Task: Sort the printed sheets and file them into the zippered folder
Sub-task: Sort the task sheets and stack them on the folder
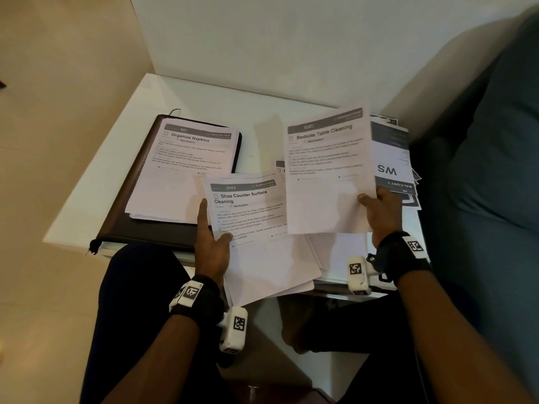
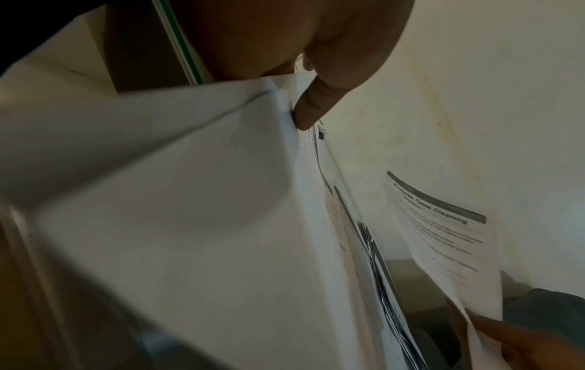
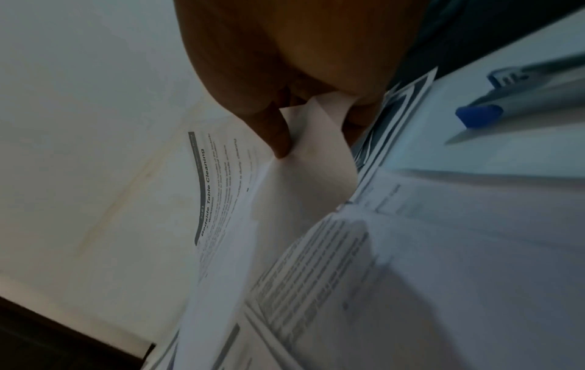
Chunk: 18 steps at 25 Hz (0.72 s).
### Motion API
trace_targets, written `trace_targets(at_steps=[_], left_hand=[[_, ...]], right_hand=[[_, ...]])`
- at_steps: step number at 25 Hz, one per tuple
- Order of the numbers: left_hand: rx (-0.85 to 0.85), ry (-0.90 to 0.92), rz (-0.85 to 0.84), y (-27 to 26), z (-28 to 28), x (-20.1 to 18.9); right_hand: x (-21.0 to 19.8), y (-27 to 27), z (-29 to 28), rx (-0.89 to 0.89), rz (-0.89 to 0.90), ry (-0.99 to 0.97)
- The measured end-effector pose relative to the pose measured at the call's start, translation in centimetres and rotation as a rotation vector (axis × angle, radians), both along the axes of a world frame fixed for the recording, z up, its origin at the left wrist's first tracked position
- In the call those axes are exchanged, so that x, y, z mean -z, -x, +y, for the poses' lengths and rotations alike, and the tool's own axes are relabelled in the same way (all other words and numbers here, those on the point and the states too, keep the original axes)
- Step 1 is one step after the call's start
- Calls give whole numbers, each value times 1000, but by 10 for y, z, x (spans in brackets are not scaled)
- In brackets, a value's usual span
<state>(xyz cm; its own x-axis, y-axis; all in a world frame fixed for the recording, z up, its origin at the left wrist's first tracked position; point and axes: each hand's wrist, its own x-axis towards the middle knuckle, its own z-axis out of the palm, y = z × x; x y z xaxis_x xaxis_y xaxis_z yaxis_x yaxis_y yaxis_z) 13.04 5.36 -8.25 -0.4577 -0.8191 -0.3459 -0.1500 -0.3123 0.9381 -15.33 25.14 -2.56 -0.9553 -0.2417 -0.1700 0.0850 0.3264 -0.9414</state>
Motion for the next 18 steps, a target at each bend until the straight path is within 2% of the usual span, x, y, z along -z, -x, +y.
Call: trace_targets(at_steps=[7,14,18], left_hand=[[8,-4,10,0,-1,3],[-30,-33,32,3,-3,11],[5,9,5,2,-3,10]], right_hand=[[32,-58,-11,-128,-135,-67],[51,-104,-24,-351,-140,-178],[56,-116,-29,-411,-162,-241]])
